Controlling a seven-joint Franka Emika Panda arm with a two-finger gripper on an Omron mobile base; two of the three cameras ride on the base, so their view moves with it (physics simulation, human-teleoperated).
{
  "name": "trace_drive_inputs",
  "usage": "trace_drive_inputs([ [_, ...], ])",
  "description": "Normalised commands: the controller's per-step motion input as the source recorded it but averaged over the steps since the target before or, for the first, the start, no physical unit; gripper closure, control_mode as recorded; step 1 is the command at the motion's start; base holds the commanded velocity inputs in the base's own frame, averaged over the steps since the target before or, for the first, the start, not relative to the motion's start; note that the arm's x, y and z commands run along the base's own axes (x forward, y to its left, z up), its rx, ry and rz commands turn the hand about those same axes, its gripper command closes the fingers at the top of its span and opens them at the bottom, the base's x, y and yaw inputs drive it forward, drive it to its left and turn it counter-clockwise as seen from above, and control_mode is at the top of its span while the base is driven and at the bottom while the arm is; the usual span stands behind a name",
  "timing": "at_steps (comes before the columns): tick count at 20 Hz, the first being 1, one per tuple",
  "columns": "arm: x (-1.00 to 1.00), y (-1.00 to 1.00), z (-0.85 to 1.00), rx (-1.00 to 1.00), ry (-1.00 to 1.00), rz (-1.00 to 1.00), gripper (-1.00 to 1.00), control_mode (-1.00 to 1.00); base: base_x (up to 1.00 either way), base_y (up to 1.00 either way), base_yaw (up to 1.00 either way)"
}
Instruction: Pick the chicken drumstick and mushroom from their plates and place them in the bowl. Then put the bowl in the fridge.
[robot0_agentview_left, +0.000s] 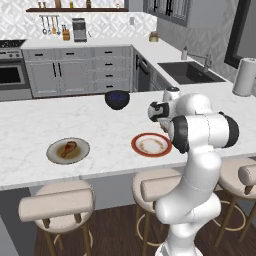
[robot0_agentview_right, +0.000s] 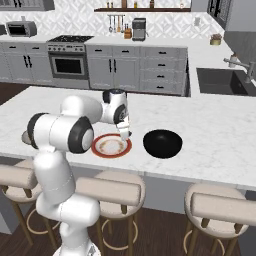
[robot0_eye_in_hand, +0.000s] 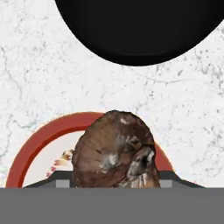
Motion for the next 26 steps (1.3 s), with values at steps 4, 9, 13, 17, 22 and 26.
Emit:
trace_drive_inputs([
  [4,0.00,-1.00,0.18,-0.13,0.03,0.07,1.00,-1.00,0.00,0.00,0.00],
  [9,0.00,-1.00,0.01,-0.12,0.03,0.16,1.00,-1.00,0.00,0.00,0.00],
  [13,0.04,-0.94,-0.03,-0.02,0.00,0.22,1.00,-1.00,0.00,0.00,0.00],
  [17,0.25,-0.80,-0.09,0.00,0.02,0.25,1.00,-1.00,0.00,0.00,0.00],
  [22,0.36,-0.06,-0.50,0.00,0.05,0.25,1.00,-1.00,0.00,0.00,0.00],
  [26,0.32,0.01,-0.66,0.00,0.03,0.22,-1.00,-1.00,0.00,0.00,0.00],
])
